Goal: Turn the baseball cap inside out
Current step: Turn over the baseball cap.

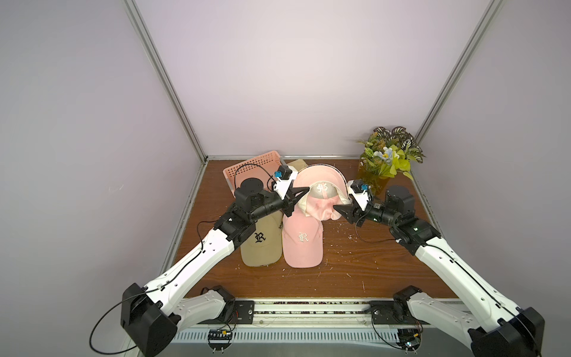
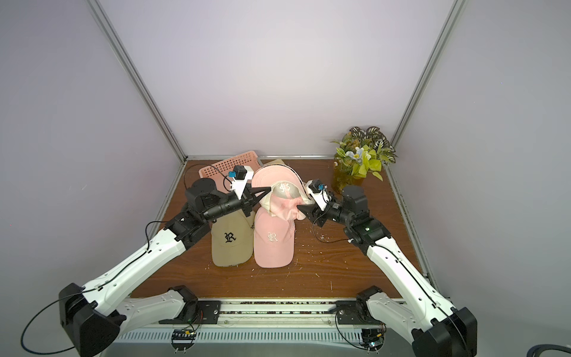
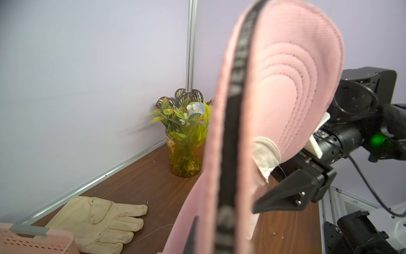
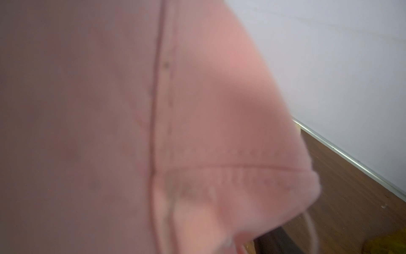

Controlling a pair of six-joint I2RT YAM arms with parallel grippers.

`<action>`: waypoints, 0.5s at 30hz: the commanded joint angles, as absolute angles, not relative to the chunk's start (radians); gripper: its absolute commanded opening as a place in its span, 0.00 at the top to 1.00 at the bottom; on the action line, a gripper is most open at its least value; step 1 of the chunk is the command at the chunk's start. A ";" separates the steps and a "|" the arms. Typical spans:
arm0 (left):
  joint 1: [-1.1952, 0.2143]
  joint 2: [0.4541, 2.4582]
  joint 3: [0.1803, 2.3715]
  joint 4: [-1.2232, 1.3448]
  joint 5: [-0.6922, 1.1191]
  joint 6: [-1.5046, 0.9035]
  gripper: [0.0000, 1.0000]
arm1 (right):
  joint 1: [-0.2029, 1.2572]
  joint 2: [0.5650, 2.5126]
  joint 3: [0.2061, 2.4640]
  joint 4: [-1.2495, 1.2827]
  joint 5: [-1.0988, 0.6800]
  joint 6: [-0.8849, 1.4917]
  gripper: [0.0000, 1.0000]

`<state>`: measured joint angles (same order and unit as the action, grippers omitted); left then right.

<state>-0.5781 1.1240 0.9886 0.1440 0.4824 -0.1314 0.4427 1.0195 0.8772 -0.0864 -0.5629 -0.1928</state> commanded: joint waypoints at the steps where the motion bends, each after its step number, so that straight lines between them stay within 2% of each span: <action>1: -0.533 1.099 1.016 0.173 0.535 -0.196 1.00 | 0.442 1.023 0.875 -0.078 -0.748 -0.259 0.44; 6: -0.509 1.103 1.011 0.186 0.542 -0.219 1.00 | 0.443 1.012 0.869 -0.088 -0.851 -0.258 0.44; 15: -0.507 1.110 0.995 0.190 0.549 -0.216 1.00 | 0.443 0.974 0.862 -0.042 -0.917 -0.229 0.46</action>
